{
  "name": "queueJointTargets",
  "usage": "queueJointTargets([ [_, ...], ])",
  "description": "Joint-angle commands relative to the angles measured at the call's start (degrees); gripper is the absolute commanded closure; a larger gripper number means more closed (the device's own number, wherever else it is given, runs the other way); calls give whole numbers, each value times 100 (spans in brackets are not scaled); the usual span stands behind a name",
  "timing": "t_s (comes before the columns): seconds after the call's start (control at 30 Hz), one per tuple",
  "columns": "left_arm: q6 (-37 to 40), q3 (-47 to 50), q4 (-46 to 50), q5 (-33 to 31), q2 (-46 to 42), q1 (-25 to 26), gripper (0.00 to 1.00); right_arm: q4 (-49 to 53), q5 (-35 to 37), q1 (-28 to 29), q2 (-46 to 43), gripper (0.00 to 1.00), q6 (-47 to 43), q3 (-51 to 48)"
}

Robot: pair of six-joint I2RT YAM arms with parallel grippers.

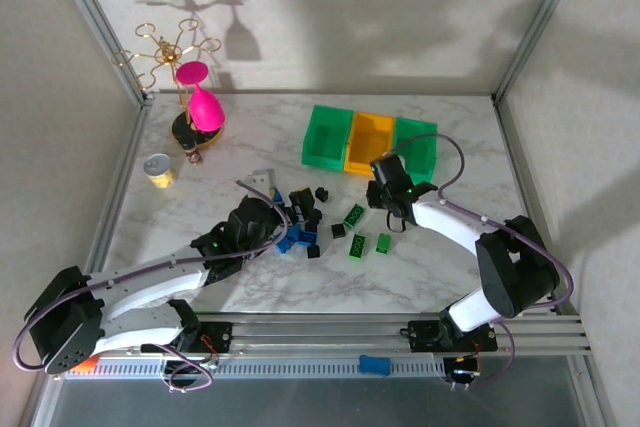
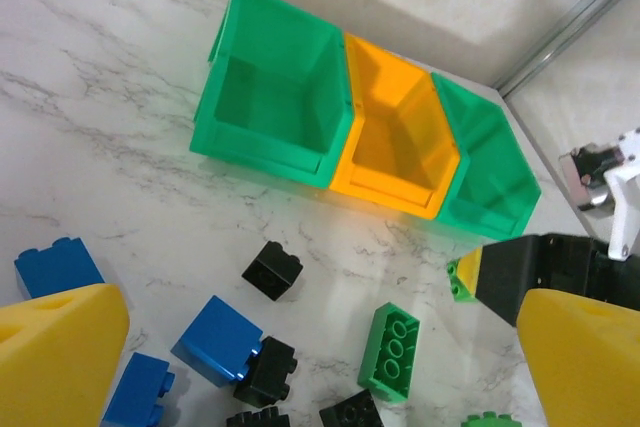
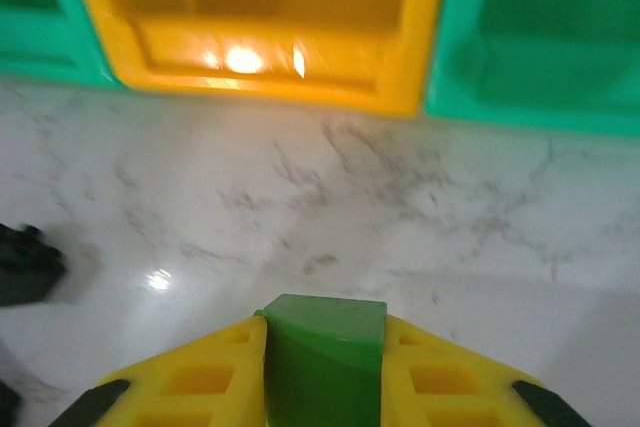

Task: Sort the legos into containers by color
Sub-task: Pick up the lego from the center of the table, then place the lego in the container.

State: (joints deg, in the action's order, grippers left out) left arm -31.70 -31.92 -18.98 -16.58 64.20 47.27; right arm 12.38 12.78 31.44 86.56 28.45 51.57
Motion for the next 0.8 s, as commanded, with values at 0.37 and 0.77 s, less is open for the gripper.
queueJointTargets([
  [0.37,253,-416,379,143,-259,-712,0,-566,-299,405,1616,76,-558,2173],
  [0.77,208,-376,281,270,-255,-899,0,-339,385,503,3129,76,-464,3732],
])
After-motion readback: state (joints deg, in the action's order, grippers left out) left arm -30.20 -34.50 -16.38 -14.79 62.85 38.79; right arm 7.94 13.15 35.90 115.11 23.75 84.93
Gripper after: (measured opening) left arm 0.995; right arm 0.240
